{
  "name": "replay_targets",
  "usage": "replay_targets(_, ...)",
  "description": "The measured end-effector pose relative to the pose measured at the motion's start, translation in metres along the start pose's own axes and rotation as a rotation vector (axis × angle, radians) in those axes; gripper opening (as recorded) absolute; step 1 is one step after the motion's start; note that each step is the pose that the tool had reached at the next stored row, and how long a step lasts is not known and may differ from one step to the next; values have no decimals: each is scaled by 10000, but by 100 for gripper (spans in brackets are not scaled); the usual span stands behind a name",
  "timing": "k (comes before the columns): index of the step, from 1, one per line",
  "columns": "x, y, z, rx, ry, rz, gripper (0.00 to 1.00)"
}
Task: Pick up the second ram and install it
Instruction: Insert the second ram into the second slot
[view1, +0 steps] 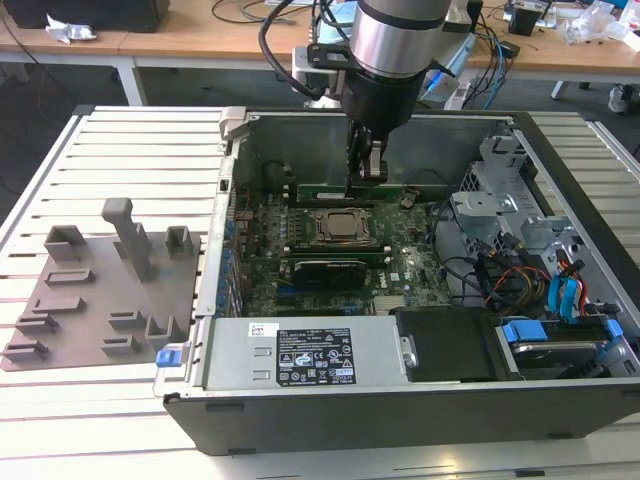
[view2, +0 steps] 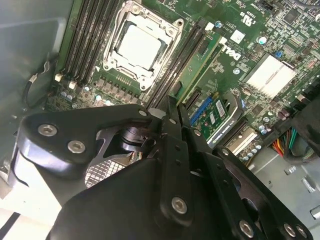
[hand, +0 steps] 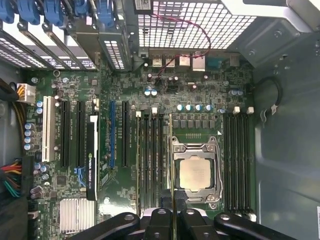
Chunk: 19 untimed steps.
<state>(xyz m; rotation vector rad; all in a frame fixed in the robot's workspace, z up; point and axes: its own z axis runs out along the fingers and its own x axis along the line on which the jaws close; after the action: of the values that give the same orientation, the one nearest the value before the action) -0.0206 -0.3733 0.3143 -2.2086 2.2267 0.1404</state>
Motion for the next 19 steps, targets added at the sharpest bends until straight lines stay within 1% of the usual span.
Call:
replay_targets(1, 4, 0, 9, -1, 1, 0, 13)
replay_targets(3, 22, -4, 76, 0, 0, 1, 13)
replay_targets(6, 32, -11, 187, 0, -1, 1, 13)
replay_targets(7, 33, -13, 205, -1, -1, 1, 13)
replay_targets(9, 37, -17, 266, 0, -2, 0, 13)
replay_targets(11, 39, -18, 297, -1, -2, 0, 13)
replay_targets(12, 41, -21, 331, 0, -2, 0, 13)
replay_targets(15, 46, -25, 400, 0, -1, 1, 13)
replay_targets(17, 47, -26, 421, 0, -2, 0, 13)
replay_targets(19, 50, -29, 464, 0, -2, 0, 13)
